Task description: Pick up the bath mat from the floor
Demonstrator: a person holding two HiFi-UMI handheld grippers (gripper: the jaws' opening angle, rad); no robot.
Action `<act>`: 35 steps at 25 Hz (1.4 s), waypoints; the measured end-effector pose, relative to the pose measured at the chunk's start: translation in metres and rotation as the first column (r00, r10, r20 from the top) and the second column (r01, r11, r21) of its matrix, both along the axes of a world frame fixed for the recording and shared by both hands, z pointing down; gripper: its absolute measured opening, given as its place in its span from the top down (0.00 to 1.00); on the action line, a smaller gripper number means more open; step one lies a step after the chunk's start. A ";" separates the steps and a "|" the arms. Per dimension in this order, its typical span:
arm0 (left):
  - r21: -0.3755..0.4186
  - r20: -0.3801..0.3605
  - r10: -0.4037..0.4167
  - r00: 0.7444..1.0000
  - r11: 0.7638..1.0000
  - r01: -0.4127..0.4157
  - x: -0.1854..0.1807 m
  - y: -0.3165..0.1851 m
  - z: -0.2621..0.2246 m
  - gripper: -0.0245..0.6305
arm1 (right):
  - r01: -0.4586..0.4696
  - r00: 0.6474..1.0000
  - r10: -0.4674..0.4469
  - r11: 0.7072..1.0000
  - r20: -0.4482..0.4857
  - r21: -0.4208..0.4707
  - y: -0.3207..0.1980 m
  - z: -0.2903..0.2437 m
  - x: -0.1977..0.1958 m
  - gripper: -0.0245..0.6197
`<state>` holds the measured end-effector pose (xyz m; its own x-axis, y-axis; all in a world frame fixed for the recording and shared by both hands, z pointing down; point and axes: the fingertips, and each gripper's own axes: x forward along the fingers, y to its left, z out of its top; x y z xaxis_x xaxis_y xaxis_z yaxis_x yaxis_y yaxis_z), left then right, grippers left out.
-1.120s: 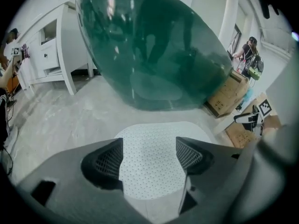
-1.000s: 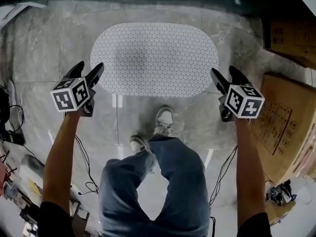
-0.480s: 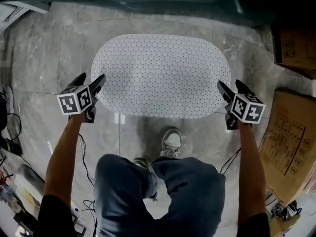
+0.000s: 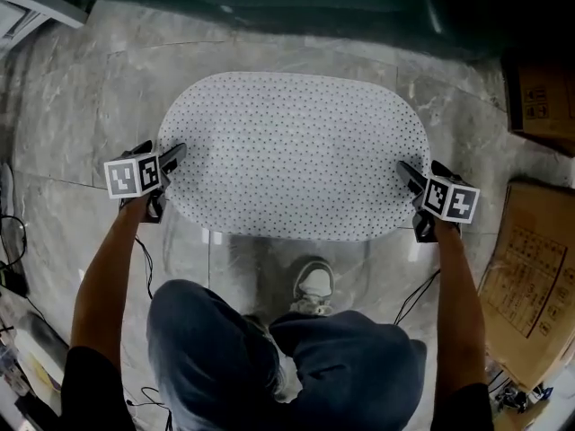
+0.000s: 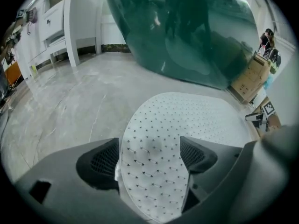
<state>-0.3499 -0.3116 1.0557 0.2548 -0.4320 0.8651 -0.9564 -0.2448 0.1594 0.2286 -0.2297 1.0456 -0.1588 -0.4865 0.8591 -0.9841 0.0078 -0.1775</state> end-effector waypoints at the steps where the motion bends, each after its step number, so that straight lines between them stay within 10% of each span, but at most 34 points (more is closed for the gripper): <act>1: -0.002 0.010 0.009 1.000 1.000 -0.009 -0.003 -0.002 0.003 0.32 | 0.002 1.000 -0.002 1.000 -0.006 -0.005 0.000 0.005 0.000 0.29; 19: 0.020 0.072 0.014 0.997 1.000 -0.016 0.006 -0.002 0.027 0.37 | -0.009 0.993 -0.006 0.992 -0.118 -0.128 0.016 0.037 0.019 0.31; 35: 0.025 0.001 0.074 0.997 0.997 -0.074 0.037 0.008 0.016 0.82 | -0.005 1.000 0.003 0.998 -0.021 -0.065 0.016 0.032 -0.026 0.84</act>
<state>-0.3126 -0.3036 1.0713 0.2867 -0.4332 0.8545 -0.9356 -0.3183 0.1526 0.2029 -0.2141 1.0772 -0.1385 -0.4303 0.8920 -0.9876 -0.0069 -0.1567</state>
